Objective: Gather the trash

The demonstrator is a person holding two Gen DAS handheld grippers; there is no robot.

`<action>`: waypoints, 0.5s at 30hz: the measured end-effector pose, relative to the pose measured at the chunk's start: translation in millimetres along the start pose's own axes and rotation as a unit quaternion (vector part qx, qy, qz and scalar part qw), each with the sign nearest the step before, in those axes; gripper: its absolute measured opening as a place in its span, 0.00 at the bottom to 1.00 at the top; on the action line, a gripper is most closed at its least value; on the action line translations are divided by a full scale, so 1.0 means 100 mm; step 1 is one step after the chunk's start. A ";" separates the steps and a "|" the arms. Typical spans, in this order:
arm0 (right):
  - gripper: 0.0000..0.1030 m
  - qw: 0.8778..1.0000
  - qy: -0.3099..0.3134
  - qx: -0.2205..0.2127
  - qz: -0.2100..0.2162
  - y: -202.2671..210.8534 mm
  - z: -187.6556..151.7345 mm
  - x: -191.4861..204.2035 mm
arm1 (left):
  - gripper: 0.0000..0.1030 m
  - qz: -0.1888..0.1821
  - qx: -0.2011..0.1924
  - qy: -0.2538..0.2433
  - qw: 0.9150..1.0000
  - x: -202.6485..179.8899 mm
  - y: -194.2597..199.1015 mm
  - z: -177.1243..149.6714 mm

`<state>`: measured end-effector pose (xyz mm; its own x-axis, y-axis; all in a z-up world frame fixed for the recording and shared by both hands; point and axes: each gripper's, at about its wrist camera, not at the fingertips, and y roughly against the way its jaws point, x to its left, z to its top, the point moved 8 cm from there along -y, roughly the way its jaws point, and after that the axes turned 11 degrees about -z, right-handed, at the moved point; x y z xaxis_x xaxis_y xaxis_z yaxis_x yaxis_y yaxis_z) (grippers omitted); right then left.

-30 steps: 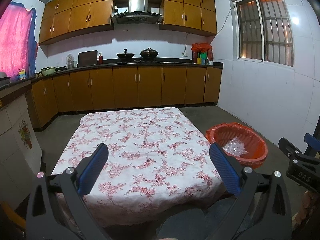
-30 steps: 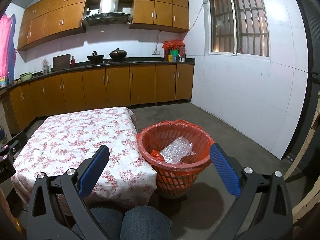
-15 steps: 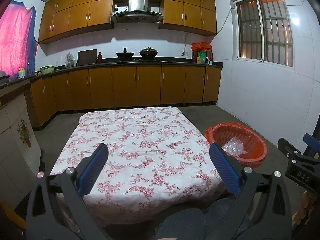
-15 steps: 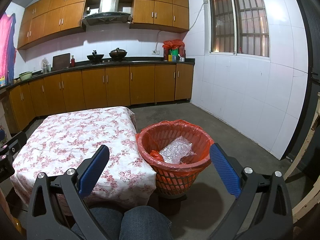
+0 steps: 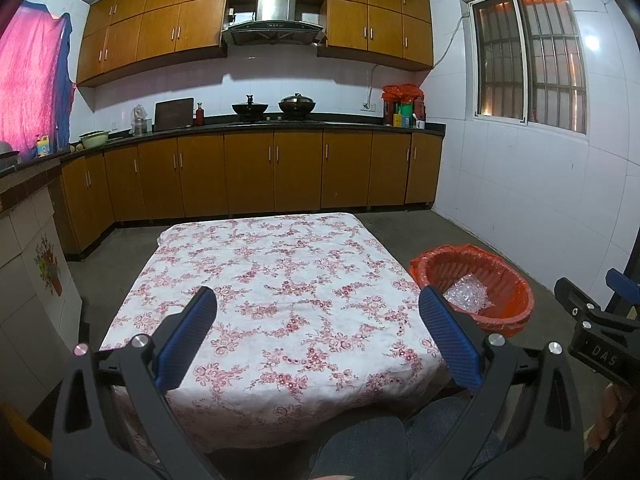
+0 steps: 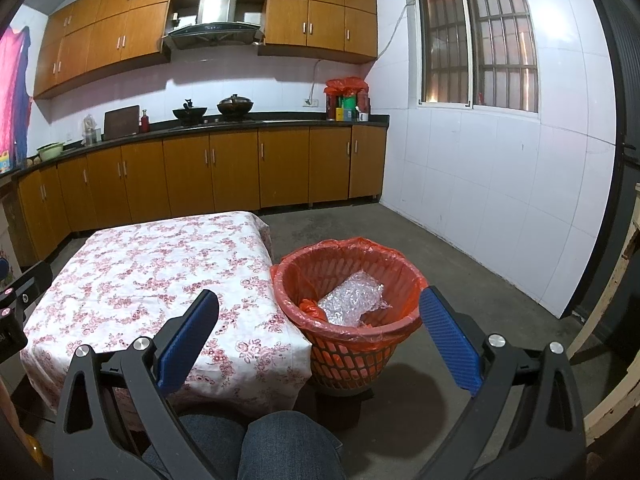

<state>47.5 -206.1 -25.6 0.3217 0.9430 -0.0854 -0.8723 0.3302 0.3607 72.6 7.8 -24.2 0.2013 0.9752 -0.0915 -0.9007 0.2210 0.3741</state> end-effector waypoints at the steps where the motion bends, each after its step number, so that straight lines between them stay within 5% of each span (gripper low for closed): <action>1: 0.97 1.000 0.000 -0.001 0.000 -0.01 0.00 0.00 | 0.96 0.000 0.000 0.000 1.000 0.00 0.00 0.00; 15: 0.97 1.000 0.000 0.001 0.000 0.00 0.00 -0.02 | 0.96 0.001 0.001 0.000 1.000 0.01 -0.01 0.00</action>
<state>46.8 -208.4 -25.9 0.3215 0.9431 -0.0844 -0.8716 0.3296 0.3629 73.9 8.5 -25.0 0.1997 0.9756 -0.0907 -0.9001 0.2193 0.3766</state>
